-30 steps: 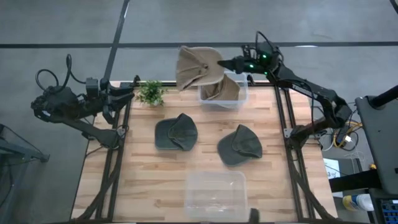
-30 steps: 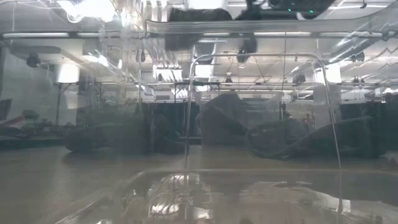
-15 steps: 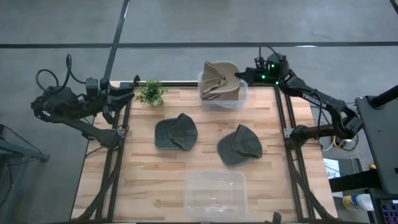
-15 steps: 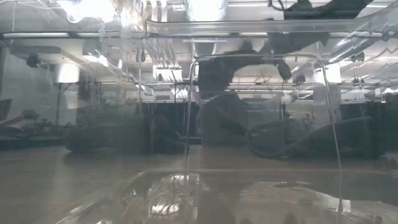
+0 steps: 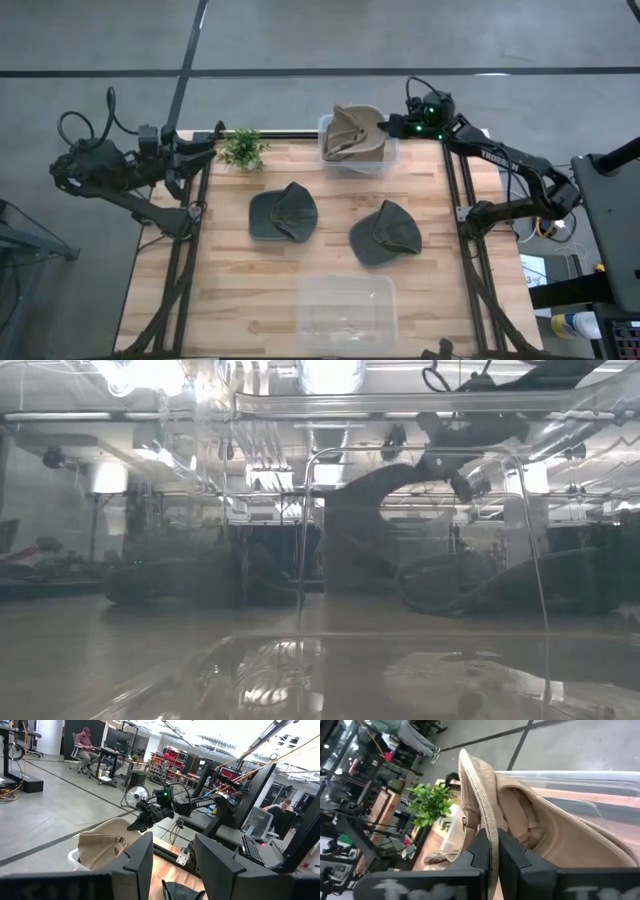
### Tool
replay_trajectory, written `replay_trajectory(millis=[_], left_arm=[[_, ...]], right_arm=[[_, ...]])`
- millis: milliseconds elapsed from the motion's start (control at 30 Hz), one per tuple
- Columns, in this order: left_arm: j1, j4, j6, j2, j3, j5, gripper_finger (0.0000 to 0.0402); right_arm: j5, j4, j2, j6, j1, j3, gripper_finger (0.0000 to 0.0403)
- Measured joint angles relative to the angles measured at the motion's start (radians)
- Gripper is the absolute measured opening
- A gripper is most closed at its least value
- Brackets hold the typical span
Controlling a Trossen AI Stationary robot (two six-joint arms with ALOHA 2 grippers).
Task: Pick & Place hat
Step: Put the brown cap into the top transparent bin, then put the left black cap into the bottom transparent bin
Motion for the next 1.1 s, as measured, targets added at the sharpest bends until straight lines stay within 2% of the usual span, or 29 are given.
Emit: replay_trajectory(millis=[200, 567, 833, 1100], left_arm=[[0.0, -0.005, -0.002, 0.0, 0.0, 0.0, 0.0138], [0.0, -0.024, -0.024, 0.0, 0.0, 0.0, 0.0138], [0.0, -0.026, -0.037, 0.001, 0.0, 0.0, 0.0138], [0.0, -0.073, -0.041, 0.009, -0.006, -0.017, 0.0138]], right_arm=[[0.006, -0.005, 0.052, -0.072, 0.0, 0.0, 0.0035], [0.008, -0.002, 0.06, -0.079, -0.003, 0.0, 0.0131], [0.018, 0.0, -0.028, -0.097, -0.05, 0.0, 0.0195], [0.017, 0.045, -0.172, -0.08, -0.079, 0.0, 0.0203]])
